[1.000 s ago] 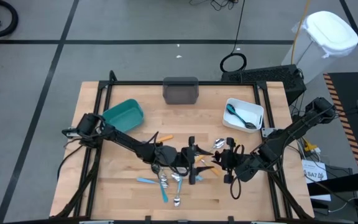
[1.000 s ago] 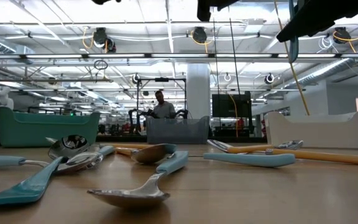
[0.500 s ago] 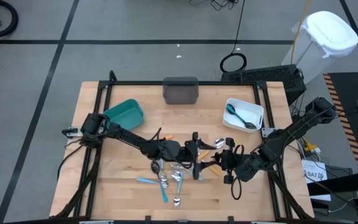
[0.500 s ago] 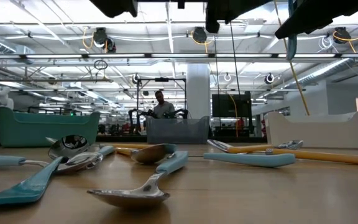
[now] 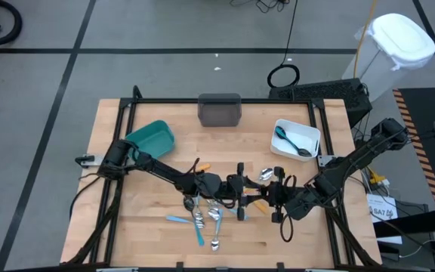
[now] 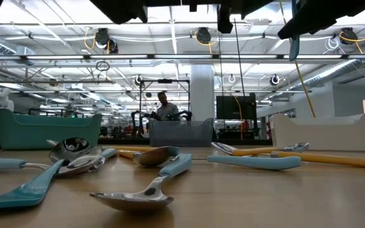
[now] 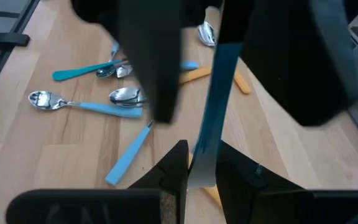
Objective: Sort silverware by color (type)
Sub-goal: Put the blue spoon into the white bin
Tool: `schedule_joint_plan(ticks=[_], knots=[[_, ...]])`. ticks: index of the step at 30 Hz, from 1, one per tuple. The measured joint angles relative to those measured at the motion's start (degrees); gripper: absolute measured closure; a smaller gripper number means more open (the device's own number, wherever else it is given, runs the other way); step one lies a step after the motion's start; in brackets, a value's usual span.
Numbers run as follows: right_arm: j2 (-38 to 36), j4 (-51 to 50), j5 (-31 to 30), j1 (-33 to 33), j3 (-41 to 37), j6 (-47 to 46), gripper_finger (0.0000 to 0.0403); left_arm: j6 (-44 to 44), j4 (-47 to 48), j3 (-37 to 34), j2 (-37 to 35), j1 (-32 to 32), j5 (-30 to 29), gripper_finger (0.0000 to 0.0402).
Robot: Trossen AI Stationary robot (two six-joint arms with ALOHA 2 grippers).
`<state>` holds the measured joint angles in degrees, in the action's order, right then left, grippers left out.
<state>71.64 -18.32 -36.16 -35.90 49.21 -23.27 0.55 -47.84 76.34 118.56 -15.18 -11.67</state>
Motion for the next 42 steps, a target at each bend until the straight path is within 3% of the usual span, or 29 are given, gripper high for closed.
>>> schedule_joint_plan(ticks=[7,15,28,31,36,42], knots=[[0.02,0.16,0.23,-0.02,0.00,-0.43,0.0343,1.02,1.19,0.10,0.00,0.01,-0.15,0.0387],[0.02,0.04,0.20,-0.02,0.00,-1.60,0.0338,0.83,1.65,0.10,-0.01,0.02,-0.30,0.0388],[-0.02,-2.06,-1.78,-0.60,0.02,-4.58,0.0254,-2.06,1.51,0.08,-0.39,0.00,-2.04,0.0388],[-0.02,-2.14,-5.29,-0.61,0.02,-5.22,0.0242,-1.84,1.19,0.06,-0.79,0.02,-2.89,0.0389],[-0.33,-3.44,-13.51,-0.59,0.02,-6.12,0.0221,-0.68,-0.71,0.06,-1.14,-0.02,-11.16,0.0389],[-0.52,-3.71,-20.16,-0.56,0.02,-6.02,0.0208,1.75,-6.57,0.03,-1.29,0.26,-26.28,0.0389]])
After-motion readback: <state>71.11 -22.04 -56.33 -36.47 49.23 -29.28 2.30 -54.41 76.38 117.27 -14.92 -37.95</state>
